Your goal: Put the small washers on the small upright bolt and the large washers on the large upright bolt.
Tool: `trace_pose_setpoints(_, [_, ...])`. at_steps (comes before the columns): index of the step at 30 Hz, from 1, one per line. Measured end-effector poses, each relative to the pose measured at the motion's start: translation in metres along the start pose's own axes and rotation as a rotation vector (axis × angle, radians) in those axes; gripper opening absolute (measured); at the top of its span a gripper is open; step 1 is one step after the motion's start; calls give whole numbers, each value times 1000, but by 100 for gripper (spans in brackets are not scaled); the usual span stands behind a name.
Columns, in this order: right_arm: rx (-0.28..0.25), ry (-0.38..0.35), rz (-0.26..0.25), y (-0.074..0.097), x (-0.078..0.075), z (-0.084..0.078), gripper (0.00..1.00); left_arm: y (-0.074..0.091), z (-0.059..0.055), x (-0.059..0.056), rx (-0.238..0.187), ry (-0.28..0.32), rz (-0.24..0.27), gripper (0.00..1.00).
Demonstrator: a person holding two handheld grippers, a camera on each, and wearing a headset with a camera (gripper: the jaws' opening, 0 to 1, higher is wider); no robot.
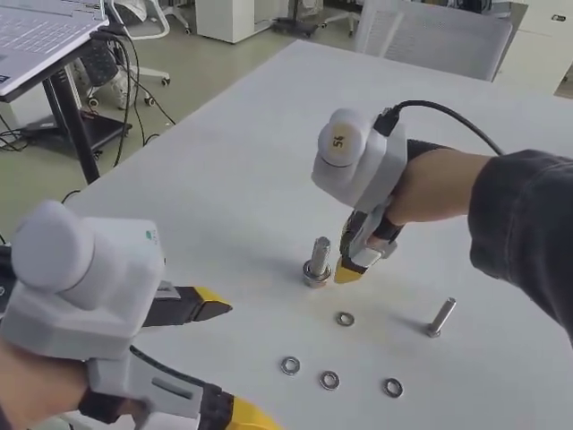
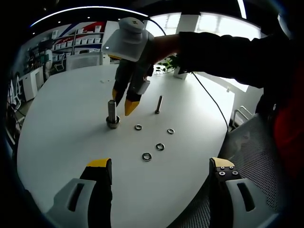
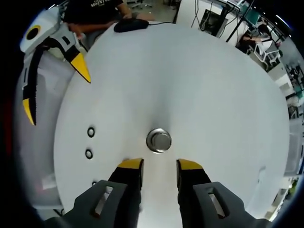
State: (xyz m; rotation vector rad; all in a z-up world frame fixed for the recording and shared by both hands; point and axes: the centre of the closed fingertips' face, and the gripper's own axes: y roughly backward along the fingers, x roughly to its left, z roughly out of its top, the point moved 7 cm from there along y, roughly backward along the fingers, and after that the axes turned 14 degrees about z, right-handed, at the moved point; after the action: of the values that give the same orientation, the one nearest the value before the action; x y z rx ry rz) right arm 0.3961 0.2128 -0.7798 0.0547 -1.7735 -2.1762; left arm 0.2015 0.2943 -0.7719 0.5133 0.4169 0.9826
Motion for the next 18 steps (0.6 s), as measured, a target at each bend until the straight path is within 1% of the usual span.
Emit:
trace_pose_setpoints(5, [-1, -12, -4, 2, 1, -5, 29, 0, 0, 0, -1, -2, 1, 84])
trace_pose_setpoints(13, [-7, -32, -11, 11, 12, -25, 29, -4, 7, -6, -1, -8, 1, 84])
trace_pose_setpoints(16, [-11, -38, -7, 10, 12, -28, 29, -5, 10, -8, -1, -13, -1, 84])
trace_pose_setpoints(18, [-11, -41, -6, 10, 16, -30, 29, -5, 10, -8, -1, -13, -2, 84])
